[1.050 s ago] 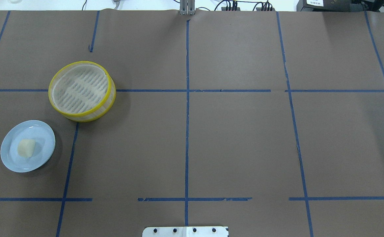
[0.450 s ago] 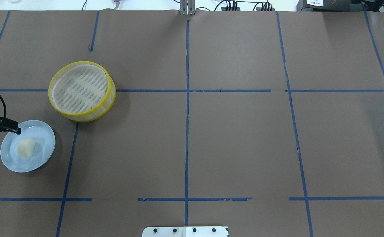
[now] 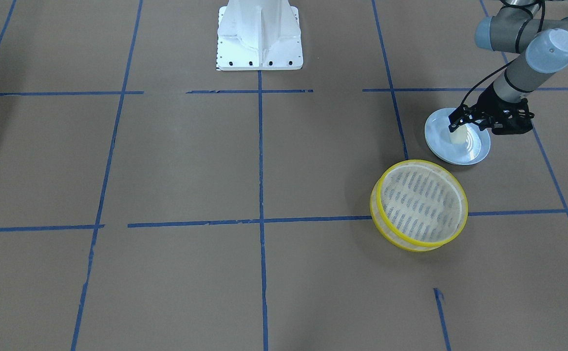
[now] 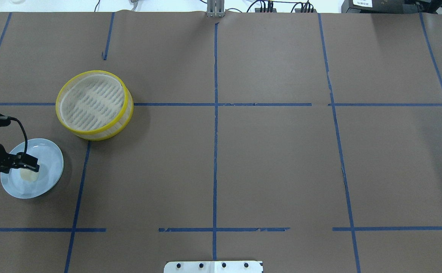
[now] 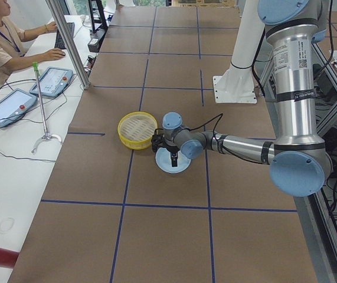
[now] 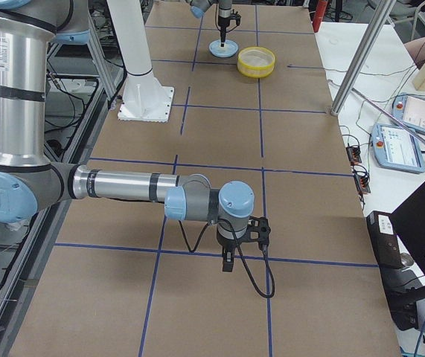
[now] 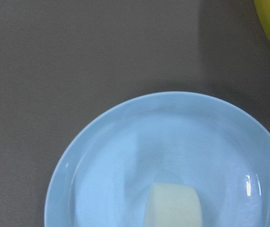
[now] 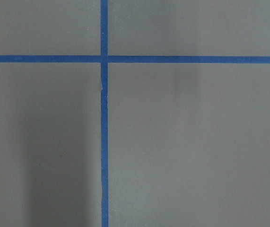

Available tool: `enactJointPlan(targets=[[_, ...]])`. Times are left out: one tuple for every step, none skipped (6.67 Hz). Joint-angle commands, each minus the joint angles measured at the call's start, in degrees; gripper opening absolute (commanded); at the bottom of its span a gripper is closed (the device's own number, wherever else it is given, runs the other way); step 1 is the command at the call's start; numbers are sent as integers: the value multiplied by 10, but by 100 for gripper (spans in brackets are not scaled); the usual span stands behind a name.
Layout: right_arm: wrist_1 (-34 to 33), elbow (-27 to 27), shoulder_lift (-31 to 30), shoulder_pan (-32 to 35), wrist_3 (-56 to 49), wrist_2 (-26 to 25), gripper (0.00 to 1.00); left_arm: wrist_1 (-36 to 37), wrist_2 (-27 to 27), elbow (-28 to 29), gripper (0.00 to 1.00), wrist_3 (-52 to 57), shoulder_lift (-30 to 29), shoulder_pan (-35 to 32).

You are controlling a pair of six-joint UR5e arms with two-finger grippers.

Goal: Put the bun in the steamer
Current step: 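Move the left gripper down over the pale bun on the blue plate, then close the left gripper on the bun and lift it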

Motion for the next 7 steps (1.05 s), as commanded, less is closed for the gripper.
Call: enactJointPlan(targets=[[0, 0, 0, 0, 0, 0, 100, 0, 32, -4, 94, 1, -2, 28], [0, 0, 0, 0, 0, 0, 100, 0, 60, -4, 92, 5, -1, 33], [0, 0, 0, 0, 0, 0, 100, 0, 60, -2, 90, 6, -1, 34], [0, 0, 0, 0, 0, 0, 100, 0, 61, 5, 86, 6, -3, 40], [0, 0, 0, 0, 0, 0, 100, 0, 61, 4, 69, 5, -3, 40], [0, 0, 0, 0, 0, 0, 100, 1, 61, 3, 41, 4, -3, 39], [0, 0, 0, 0, 0, 0, 100, 2, 61, -2, 19, 3, -3, 37]])
